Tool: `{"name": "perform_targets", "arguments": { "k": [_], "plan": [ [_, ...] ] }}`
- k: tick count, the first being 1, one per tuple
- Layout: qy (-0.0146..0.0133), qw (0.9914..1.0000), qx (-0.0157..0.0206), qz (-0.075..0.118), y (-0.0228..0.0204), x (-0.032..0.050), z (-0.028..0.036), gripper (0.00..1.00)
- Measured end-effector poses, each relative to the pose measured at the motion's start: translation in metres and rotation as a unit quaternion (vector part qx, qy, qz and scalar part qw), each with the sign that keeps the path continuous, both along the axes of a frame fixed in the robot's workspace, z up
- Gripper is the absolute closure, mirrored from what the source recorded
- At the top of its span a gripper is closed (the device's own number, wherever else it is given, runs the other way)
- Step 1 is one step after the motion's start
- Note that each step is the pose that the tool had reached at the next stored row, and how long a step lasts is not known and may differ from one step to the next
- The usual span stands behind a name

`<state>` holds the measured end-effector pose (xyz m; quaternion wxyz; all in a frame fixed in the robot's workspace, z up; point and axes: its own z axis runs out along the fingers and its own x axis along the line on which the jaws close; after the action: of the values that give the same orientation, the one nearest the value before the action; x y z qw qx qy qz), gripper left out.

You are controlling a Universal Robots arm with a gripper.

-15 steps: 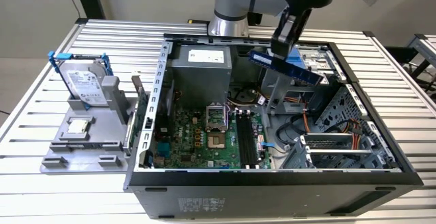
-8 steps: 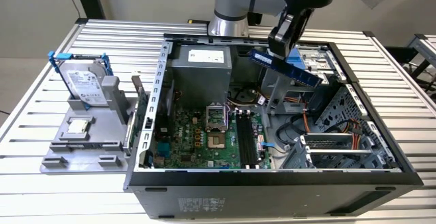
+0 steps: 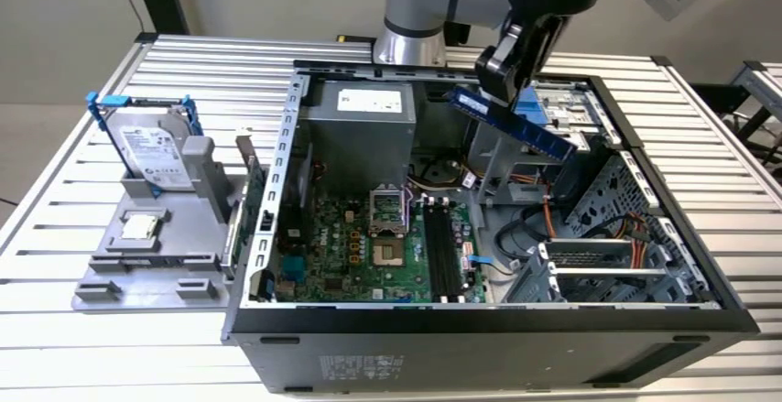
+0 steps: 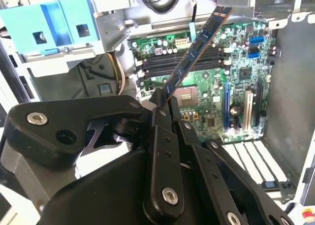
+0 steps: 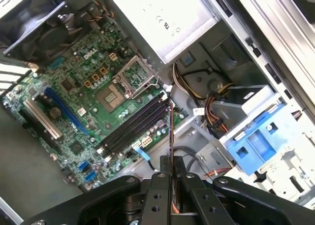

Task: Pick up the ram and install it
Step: 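Insert the ram into the slot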

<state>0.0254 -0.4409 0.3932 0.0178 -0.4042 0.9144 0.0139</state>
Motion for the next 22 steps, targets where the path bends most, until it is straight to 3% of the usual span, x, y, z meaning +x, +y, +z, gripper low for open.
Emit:
{"name": "perform_targets", "arguments": {
  "k": [6, 10, 17, 22],
  "plan": [
    [0.0000, 0.99919, 0.0001, -0.040, 0.0000, -0.0002, -0.0005, 1.00],
    [0.0000, 0.99732, 0.0000, -0.073, 0.0000, -0.0003, -0.0009, 1.00],
    [0.0000, 0.99193, 0.0000, -0.127, 0.0000, -0.0002, -0.0020, 1.00],
    [0.0000, 0.98671, -0.0001, -0.162, 0.0000, -0.0002, -0.0031, 1.00]
  ]
}}
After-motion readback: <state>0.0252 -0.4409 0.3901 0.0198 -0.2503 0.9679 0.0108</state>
